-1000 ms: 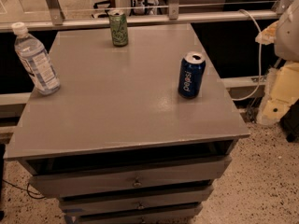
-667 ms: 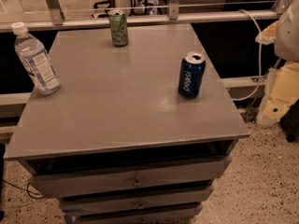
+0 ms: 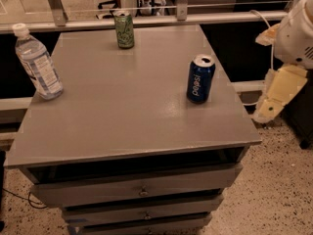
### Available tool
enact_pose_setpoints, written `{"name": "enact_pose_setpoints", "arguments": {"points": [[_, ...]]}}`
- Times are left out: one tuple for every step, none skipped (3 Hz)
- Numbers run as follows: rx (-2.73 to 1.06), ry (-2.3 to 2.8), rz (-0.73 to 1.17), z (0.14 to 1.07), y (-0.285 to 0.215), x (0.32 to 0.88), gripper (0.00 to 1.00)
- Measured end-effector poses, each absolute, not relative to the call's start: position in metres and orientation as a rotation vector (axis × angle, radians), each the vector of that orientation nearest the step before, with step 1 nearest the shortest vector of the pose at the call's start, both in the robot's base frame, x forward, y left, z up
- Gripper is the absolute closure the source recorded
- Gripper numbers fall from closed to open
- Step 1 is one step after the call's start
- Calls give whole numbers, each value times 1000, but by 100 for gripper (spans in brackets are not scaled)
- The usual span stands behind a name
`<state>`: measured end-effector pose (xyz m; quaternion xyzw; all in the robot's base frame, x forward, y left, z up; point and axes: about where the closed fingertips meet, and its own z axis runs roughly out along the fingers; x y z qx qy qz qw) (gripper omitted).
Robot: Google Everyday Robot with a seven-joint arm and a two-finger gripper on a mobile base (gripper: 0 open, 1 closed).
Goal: Pick pepsi can
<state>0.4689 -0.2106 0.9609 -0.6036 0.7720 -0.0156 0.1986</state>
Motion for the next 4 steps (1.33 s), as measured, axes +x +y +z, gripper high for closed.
{"name": "enact_pose_setpoints", "arguments": {"points": [[-1638,2088,55,940,-204,503,0],[-1577,2038,155,921,-195,531,0],[-1504,1999,290,905,-179,549,0],[-1431,1962,452,885,-158,556,0]]}}
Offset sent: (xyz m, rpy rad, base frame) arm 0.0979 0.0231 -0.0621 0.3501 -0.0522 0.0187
